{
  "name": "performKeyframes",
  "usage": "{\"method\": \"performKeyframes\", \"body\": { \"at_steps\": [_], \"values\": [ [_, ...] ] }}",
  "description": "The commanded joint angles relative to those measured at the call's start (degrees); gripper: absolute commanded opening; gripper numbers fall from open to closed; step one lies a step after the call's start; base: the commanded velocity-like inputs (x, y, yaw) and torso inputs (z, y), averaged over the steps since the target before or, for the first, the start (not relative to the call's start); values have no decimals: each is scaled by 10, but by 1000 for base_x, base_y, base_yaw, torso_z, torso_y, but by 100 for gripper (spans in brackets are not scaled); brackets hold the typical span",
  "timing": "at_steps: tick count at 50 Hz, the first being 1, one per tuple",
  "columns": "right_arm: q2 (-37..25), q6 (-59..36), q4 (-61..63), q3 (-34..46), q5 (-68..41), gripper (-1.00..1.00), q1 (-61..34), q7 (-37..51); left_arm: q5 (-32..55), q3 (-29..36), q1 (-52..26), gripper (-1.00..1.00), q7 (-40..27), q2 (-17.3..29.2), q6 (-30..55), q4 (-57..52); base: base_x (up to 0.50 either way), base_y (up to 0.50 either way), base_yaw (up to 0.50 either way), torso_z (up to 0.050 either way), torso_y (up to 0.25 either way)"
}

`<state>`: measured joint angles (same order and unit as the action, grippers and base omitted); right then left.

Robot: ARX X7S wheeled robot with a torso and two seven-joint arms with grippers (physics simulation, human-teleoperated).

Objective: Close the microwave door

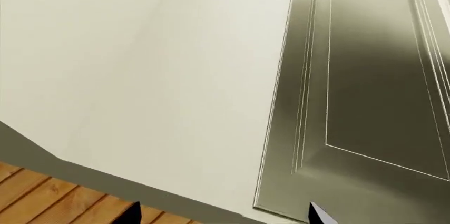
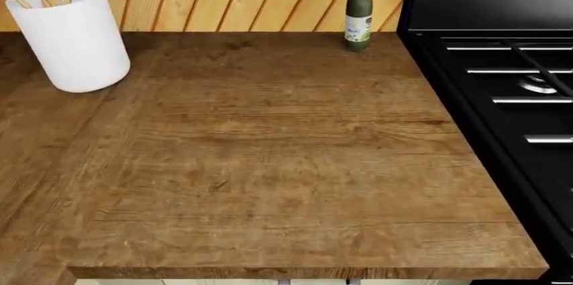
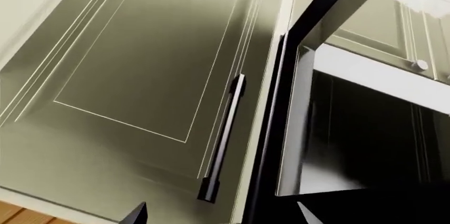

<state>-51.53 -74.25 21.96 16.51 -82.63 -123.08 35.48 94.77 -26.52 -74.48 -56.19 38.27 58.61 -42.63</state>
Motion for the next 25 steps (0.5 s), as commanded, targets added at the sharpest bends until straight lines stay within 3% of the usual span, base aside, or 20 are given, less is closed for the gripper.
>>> {"method": "performKeyframes", "body": {
  "at_steps": [1, 21, 25],
  "values": [
    [-2, 3, 0, 1, -1, 100, 1, 0, 1, 1, 3, 100, 0, 1, -3, -2, 500, 192, 0, 0, 0],
    [-1, 0, -13, -1, -19, 100, -1, 22, 3, 3, 3, 100, -2, 6, -9, -2, 499, -13, 0, 0, 1],
    [-3, -11, -9, 17, 2, 100, -8, 21, 3, 4, 3, 100, -2, 7, -10, -2, 172, -177, 0, 0, 3]
  ]
}}
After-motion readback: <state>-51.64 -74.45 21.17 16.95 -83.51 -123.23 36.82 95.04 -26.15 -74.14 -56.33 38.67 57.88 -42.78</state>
